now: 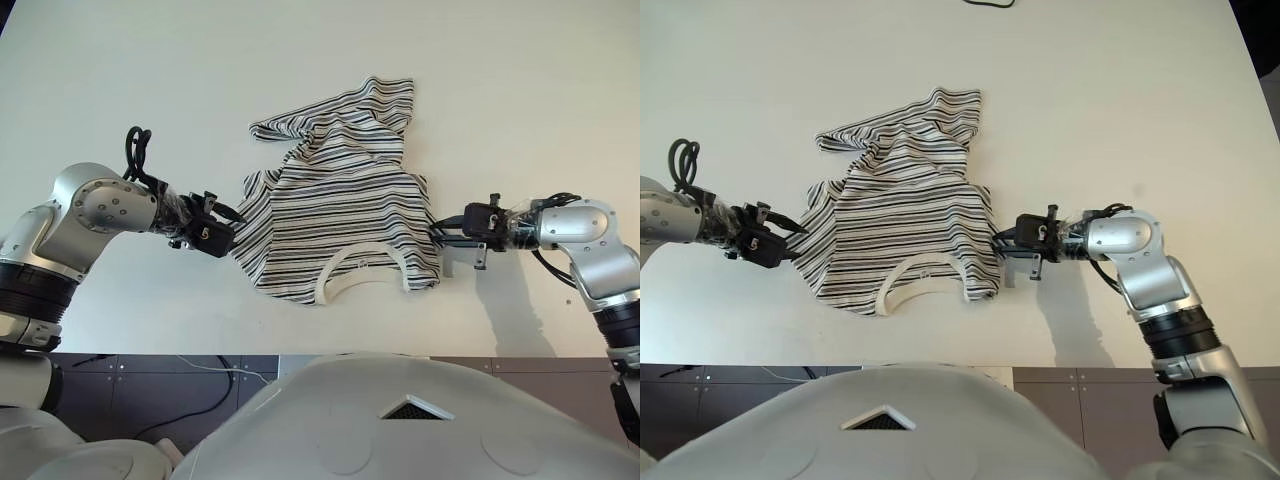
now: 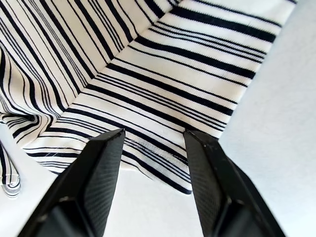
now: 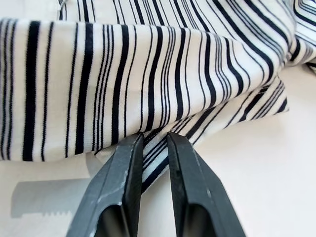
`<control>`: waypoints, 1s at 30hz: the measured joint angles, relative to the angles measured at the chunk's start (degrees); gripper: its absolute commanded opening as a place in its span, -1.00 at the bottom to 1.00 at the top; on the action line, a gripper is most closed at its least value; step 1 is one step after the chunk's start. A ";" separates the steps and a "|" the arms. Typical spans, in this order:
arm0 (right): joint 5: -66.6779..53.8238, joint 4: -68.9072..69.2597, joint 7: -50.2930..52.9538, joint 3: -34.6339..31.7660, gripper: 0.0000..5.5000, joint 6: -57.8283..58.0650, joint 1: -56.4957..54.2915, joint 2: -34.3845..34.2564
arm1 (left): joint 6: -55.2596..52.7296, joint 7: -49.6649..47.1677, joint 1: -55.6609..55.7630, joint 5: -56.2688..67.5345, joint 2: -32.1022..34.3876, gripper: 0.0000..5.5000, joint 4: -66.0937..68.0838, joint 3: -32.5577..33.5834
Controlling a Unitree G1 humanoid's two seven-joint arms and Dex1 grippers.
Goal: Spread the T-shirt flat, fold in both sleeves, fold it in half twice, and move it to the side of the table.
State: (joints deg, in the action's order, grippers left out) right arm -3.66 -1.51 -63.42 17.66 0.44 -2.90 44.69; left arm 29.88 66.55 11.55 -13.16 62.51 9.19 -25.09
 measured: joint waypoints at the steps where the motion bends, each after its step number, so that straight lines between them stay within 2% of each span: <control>1: -0.68 -0.04 -0.44 -0.63 -0.69 0.09 0.61 0.57 | 0.95 -0.62 -0.10 -0.67 0.16 -0.18 -0.01 0.00; 9: -8.08 1.60 -3.66 -8.10 -0.69 2.13 9.71 6.33 | 3.70 -5.93 -5.65 -0.54 4.60 -0.18 -2.73 1.40; 22: -9.01 8.73 -1.40 -14.67 -0.69 5.20 21.00 10.62 | -3.57 -6.68 -19.49 8.54 9.67 -0.18 -13.33 5.58; 30: -8.24 10.02 -0.19 -16.05 -0.69 5.46 23.13 12.06 | -7.80 -6.57 -25.21 12.22 11.29 -0.18 -17.43 7.47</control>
State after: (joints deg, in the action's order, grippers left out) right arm -11.89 8.51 -63.61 1.61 5.90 20.23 56.75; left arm 22.08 59.98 -13.66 -0.94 73.80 -8.23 -17.62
